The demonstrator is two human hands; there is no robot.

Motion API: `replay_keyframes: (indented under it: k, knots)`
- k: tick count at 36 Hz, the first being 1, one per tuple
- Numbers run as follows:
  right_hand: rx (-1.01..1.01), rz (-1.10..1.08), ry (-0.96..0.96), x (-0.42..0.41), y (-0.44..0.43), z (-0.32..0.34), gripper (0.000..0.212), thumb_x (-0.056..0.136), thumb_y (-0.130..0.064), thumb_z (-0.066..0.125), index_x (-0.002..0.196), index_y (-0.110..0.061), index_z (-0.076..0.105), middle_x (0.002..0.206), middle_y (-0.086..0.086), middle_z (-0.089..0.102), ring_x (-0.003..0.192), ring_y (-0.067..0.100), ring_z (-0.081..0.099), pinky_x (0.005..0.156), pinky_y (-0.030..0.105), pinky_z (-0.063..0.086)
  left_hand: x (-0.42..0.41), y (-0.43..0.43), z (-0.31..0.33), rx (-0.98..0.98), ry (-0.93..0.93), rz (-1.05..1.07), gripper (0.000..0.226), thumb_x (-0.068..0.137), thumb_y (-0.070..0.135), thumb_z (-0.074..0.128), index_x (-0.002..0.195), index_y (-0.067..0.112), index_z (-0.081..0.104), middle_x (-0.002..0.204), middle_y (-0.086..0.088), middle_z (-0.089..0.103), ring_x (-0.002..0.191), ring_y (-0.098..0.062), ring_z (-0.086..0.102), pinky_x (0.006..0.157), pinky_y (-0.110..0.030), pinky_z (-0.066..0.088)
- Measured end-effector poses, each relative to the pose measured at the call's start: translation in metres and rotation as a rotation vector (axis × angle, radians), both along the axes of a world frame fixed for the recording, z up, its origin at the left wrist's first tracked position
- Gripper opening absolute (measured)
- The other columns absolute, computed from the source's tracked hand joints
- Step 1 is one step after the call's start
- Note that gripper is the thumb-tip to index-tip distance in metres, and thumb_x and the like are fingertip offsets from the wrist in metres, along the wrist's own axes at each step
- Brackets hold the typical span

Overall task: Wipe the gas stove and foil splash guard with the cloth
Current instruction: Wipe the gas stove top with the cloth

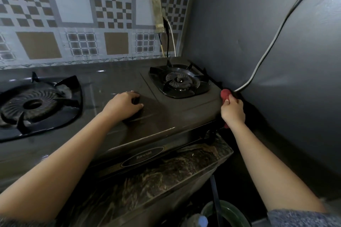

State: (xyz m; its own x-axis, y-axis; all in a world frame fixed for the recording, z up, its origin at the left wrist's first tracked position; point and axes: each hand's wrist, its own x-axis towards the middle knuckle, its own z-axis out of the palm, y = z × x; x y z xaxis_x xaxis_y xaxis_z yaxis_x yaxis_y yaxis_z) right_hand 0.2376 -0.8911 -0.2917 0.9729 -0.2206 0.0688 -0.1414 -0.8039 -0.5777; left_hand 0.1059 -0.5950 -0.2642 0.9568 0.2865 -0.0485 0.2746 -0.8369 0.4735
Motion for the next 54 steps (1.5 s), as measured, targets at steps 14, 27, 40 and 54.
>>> replay_keyframes:
  k: [14, 27, 40, 54]
  knots:
    - [0.198, 0.064, -0.048, -0.102, 0.075, -0.005, 0.044, 0.100, -0.025, 0.028, 0.144, -0.023, 0.029, 0.157, 0.009, 0.004, 0.134, 0.035, 0.030, 0.105, 0.039, 0.031, -0.062, 0.004, -0.007, 0.039, -0.074, -0.088, 0.051, 0.087, 0.038, 0.056, 0.135, 0.020, 0.046, 0.144, -0.001, 0.043, 0.128, -0.025, 0.043, 0.106, -0.039, 0.037]
    - [0.151, 0.269, -0.131, -0.175, 0.125, -0.025, 0.045, 0.101, -0.025, 0.027, 0.145, -0.025, 0.024, 0.157, 0.011, -0.002, 0.141, 0.042, 0.007, 0.115, 0.048, 0.019, -0.121, 0.005, -0.028, 0.234, -0.277, -0.047, 0.051, 0.089, 0.043, 0.050, 0.134, 0.018, 0.047, 0.148, -0.001, 0.036, 0.141, -0.017, 0.023, 0.115, -0.037, 0.016]
    - [-0.148, 0.740, -0.290, -0.205, 0.137, -0.028, 0.044, 0.100, -0.027, 0.030, 0.144, -0.021, 0.030, 0.155, 0.012, 0.016, 0.143, 0.035, 0.005, 0.117, 0.047, 0.012, -0.181, -0.002, -0.053, 0.385, -0.491, 0.338, 0.072, 0.086, 0.052, 0.052, 0.141, 0.010, 0.035, 0.151, -0.006, 0.031, 0.143, -0.017, 0.016, 0.117, -0.034, 0.005]
    - [-0.333, 1.290, -0.146, -0.168, 0.166, 0.008, 0.044, 0.099, -0.037, 0.031, 0.142, -0.037, 0.027, 0.155, -0.009, 0.018, 0.144, 0.015, 0.010, 0.115, 0.032, 0.009, -0.238, 0.011, -0.071, 0.193, -0.539, 0.856, 0.119, 0.062, 0.075, 0.053, 0.148, 0.010, 0.002, 0.158, -0.004, -0.001, 0.144, -0.014, -0.008, 0.116, -0.031, -0.008]
